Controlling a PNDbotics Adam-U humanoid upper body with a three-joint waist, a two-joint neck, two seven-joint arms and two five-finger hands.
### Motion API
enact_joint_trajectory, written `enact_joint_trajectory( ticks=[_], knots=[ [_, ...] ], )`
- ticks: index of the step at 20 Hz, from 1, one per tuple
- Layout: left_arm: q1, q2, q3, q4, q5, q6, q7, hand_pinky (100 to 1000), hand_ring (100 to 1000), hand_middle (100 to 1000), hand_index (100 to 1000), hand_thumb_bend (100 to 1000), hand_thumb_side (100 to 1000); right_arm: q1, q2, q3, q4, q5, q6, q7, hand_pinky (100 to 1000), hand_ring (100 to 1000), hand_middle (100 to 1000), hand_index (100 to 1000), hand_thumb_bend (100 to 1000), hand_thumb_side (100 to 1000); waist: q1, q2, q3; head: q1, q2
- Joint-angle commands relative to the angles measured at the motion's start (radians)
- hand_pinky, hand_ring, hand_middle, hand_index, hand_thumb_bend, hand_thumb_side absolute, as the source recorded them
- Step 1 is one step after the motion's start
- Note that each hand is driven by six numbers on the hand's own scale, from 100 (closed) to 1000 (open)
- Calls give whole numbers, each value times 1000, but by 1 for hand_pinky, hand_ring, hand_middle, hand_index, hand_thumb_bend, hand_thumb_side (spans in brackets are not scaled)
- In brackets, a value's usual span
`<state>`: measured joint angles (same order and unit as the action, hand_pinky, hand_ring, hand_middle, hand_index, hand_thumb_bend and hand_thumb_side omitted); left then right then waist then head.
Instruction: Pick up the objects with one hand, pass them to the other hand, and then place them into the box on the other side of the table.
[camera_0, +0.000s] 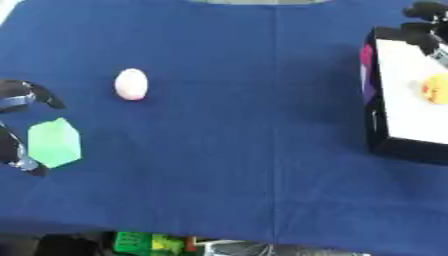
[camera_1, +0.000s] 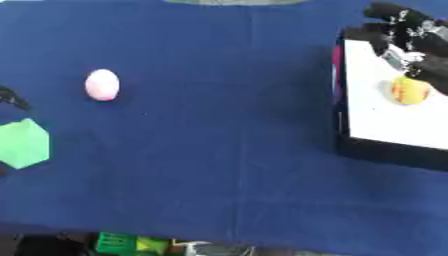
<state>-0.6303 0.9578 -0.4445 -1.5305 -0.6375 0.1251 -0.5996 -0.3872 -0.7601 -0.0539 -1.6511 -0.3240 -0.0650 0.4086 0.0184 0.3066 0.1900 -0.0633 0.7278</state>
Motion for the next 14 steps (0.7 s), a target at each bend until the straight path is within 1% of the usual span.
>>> enact_joint_trajectory(
  ticks=[1, 6, 9, 12, 14],
  knots=[
    [-12, 10, 12, 29, -38, -4, 32, 930, 960, 828, 900, 795, 207, -8, -17, -5, -6, 10, -3, 2, 1000, 1000, 1000, 1000, 100, 418, -1, -21, -1, 3, -1],
    [-34, -28, -14, 84, -47, -21, 22, 929, 956, 825, 897, 773, 219, -7, -13, -4, -1, 19, -4, 2, 1000, 1000, 1000, 1000, 100, 420, -3, -20, -3, 13, -1],
    [-47, -46, -25, 108, -61, -27, 22, 922, 952, 821, 890, 762, 202, -5, -12, -3, 2, 24, -5, 1, 1000, 1000, 1000, 1000, 100, 420, -4, -20, -3, 14, -1],
    [-53, -59, -26, 132, -71, -25, 39, 914, 944, 812, 877, 698, 160, -1, -11, -2, 4, 28, -7, -1, 1000, 1000, 1000, 1000, 100, 421, -5, -20, -3, 15, -1],
    [-54, -65, -27, 142, -67, -23, 50, 913, 942, 808, 863, 681, 149, 0, -11, -3, 5, 30, -8, -2, 1000, 1000, 1000, 1000, 100, 420, -5, -20, -3, 16, -1]
  ],
)
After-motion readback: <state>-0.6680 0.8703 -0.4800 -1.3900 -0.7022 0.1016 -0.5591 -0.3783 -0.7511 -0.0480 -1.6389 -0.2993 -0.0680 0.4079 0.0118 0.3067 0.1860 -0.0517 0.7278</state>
